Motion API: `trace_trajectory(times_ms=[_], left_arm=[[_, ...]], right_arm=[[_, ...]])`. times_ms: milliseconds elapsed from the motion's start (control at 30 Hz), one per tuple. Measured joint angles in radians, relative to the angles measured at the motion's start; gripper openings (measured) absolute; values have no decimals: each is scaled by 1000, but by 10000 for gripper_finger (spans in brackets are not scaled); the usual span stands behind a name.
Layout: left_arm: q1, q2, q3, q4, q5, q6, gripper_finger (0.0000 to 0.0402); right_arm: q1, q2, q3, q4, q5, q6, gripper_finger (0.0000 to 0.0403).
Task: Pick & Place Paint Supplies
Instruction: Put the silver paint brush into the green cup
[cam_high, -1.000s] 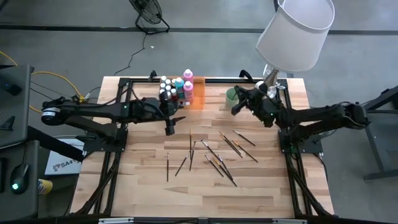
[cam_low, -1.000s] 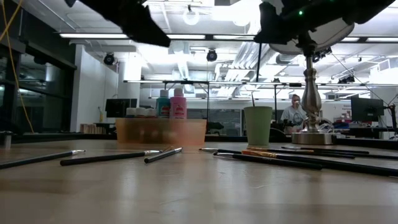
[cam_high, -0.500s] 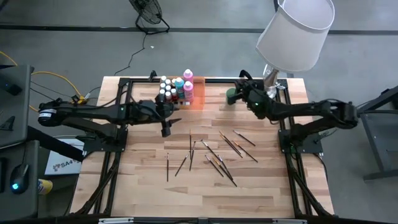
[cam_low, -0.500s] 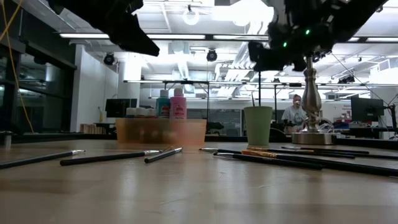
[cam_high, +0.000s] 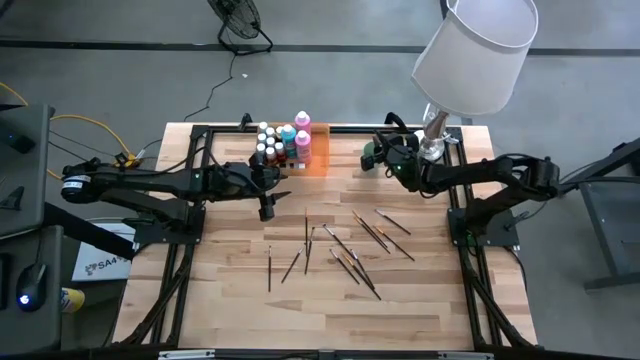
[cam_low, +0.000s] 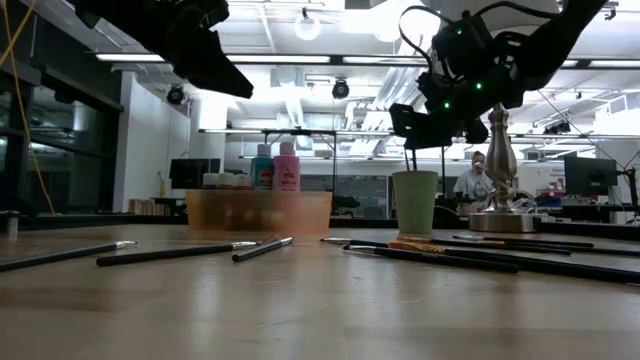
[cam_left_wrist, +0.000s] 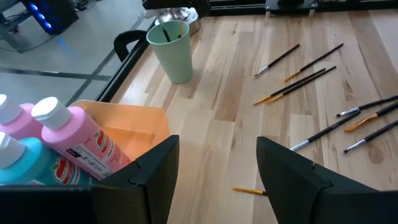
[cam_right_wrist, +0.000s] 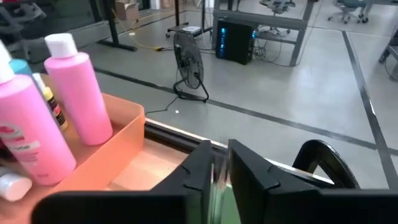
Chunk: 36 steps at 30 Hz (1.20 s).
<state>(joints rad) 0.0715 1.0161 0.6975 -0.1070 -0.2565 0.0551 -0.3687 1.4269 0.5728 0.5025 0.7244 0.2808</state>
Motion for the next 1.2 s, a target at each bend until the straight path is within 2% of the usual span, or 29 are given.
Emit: trace_trajectory(times_ms=[133,300,500,633,1000,1200], left_arm=[[0,0,0,0,0,-1,207],[0,0,0,0,1,-9,207],[0,0,0,0,1,-18,207],[0,0,0,-1,1,-19,207],[0,0,0,-12,-29,-93,207],[0,1,0,-34,-58,-185,207]], right_arm=[[0,0,0,-1,-1,7,94],[10,-2,0,-4,-24,6,168],[60,-81,0,-41,-25,-43,230],[108,-169,0,-90,-19,-78,242],[235,-441,0,-340,-17,-84,239],[338,-521,0,-502,-20,-59,239]])
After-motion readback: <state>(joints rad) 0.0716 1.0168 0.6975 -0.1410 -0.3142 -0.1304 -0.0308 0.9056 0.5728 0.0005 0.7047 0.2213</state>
